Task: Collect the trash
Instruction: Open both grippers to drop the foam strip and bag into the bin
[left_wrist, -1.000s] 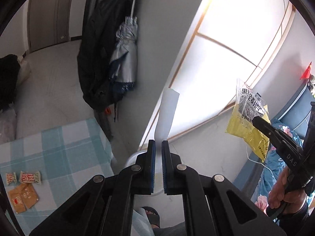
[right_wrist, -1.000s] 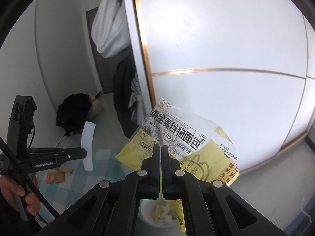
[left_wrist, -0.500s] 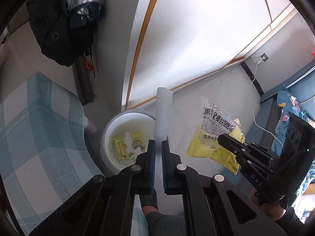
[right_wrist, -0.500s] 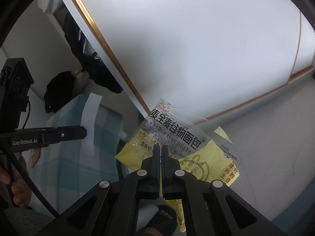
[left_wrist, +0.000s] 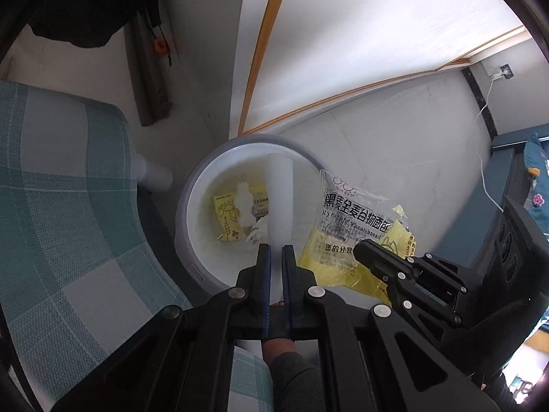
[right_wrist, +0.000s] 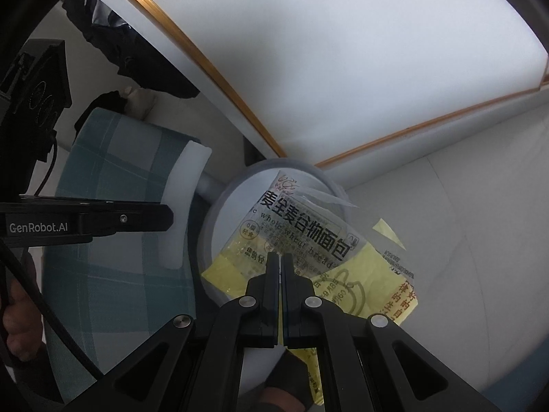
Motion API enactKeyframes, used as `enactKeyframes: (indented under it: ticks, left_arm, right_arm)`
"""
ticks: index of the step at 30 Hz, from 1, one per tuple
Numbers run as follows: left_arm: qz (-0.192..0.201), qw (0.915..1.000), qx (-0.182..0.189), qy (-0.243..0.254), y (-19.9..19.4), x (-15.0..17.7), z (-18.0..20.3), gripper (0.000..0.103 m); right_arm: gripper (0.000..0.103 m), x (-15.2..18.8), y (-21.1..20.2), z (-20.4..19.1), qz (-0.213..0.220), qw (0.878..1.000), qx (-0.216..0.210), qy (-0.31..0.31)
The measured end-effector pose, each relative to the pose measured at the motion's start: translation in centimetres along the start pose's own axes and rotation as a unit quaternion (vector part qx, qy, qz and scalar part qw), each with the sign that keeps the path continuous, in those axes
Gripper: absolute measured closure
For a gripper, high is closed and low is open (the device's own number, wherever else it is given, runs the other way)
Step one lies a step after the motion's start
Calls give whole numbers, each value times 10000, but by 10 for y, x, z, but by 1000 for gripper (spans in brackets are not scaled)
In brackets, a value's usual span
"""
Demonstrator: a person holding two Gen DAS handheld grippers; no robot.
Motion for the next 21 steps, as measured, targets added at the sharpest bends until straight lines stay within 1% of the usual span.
enactKeyframes:
  ticks: [2,5,8,11,14,19,21]
  left_arm:
    - [-126,9999,-74,-89,7,0,-6,100]
    - [-253,9989,-89,-376,13,-2,-18,100]
    - [-399,9971,64,-645,15,-5,-22,100]
    - [-427,9968,42,-670,15,-8,-21,99]
    - [-447,9967,-20,-678,16,-13,-19,97]
    - [-546,9942,-74,-919,18,-13,-24,96]
    - [-563,9935,-34,-989,16,-12,-23,96]
  right_arm:
    - [103,-1,11,1,-78,9999,-28,97]
    - [103,-4,22,9,-232,9994,-105,241]
    - [102,-7,33,11,-323,9989,-156,292]
    - [102,-10,45,5,-349,9986,-215,346]
    - [102,-14,50,4,-342,9975,-331,529]
    - [99,-15,57,7,-422,9953,-457,742]
    - [99,-15,57,12,-468,9940,-536,828]
Point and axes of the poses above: each gripper's, at about its wrist camera, not at the fingertips, and y roughly the way its jaws point, z to its right, x to its underside, the point moved 7 cm from there along y, roughly the way its jaws point, and after that the axes turned 2 degrees about x, right-handed, at the moved point
